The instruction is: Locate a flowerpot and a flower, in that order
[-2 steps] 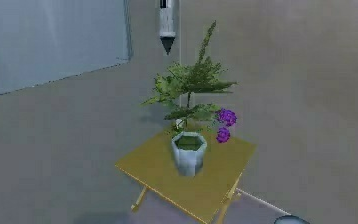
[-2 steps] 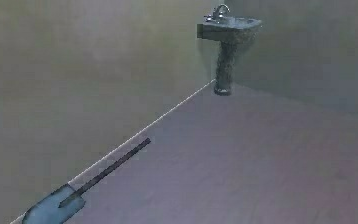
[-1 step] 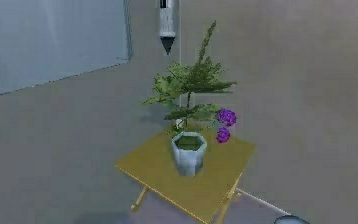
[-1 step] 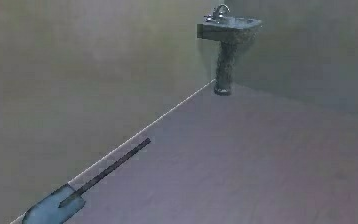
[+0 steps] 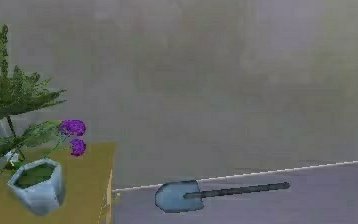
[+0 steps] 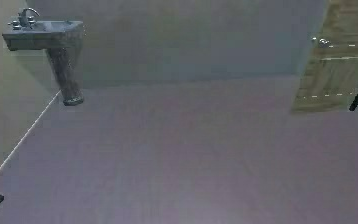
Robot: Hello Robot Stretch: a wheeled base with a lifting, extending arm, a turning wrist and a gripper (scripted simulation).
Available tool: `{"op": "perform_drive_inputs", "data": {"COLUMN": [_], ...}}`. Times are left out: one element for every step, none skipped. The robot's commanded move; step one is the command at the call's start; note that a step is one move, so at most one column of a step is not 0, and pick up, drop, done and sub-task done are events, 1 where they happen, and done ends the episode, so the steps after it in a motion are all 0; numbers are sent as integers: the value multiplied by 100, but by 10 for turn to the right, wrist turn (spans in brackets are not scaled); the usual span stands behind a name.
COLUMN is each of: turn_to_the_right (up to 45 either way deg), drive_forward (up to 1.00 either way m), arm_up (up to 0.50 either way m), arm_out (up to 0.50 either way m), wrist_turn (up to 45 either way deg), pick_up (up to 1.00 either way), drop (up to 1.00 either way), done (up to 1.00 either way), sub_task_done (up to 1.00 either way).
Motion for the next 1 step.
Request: {"op": "perform_drive_inputs", "data": {"turn_to_the_right": [300], "drive_forward": [0], "arm_up": [0], "arm_out": [0], "wrist_turn": [0], "pick_up": [0], "drop": [0], "done": [0], "sub_task_done": [0]}}
